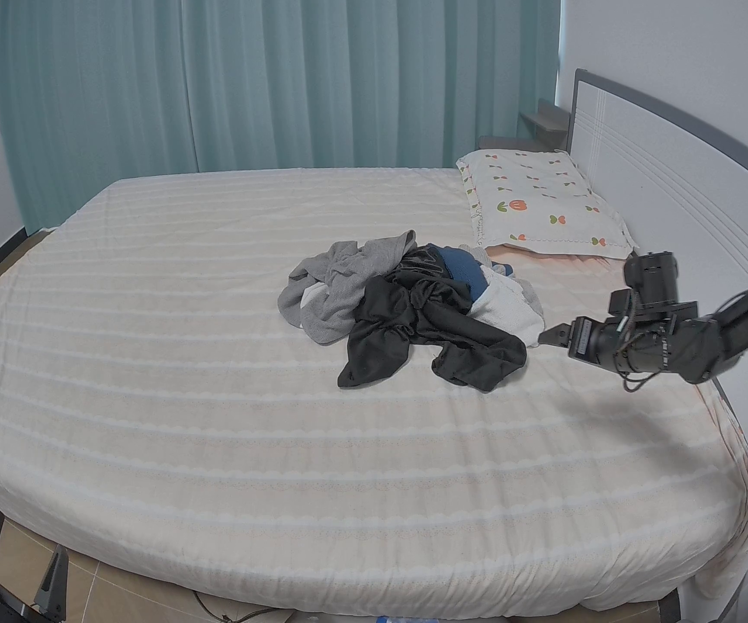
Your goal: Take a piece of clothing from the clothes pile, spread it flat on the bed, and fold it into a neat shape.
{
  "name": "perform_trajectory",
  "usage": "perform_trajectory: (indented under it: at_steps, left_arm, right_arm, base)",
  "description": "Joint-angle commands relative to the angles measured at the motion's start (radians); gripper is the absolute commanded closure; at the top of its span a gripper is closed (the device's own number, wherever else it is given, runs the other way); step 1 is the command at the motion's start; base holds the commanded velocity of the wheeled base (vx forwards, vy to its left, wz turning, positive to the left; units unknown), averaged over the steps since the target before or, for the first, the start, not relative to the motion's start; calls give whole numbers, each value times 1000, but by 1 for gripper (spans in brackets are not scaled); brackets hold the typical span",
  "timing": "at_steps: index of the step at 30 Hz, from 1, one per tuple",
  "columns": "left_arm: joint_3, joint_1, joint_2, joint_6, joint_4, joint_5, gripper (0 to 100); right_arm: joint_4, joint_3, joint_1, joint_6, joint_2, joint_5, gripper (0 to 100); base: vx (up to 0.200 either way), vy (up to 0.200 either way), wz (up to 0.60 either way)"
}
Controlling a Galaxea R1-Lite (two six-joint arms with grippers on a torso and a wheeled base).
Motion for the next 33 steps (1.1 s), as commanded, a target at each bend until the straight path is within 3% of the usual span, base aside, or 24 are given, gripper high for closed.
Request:
perform_trajectory:
  at_steps: [1, 5, 10, 26, 27, 33]
  left_arm:
    - [15, 0, -18, 0, 0, 0, 0]
    - [15, 0, -18, 0, 0, 0, 0]
    - [15, 0, -18, 0, 0, 0, 0]
    - [15, 0, -18, 0, 0, 0, 0]
    - [15, 0, -18, 0, 0, 0, 0]
    - [15, 0, -18, 0, 0, 0, 0]
  right_arm:
    - [46, -370, 49, 183, 428, -26, 0]
    - [86, -438, 51, 190, 473, -26, 0]
    - [120, -537, 77, 262, 510, -26, 0]
    - [166, -777, 97, 278, 646, -72, 0]
    - [166, -783, 98, 279, 652, -72, 100]
    - [167, -777, 103, 311, 631, -70, 100]
  base:
    - [0, 0, 0]
    - [0, 0, 0]
    - [0, 0, 0]
    - [0, 0, 0]
    - [0, 0, 0]
    - [0, 0, 0]
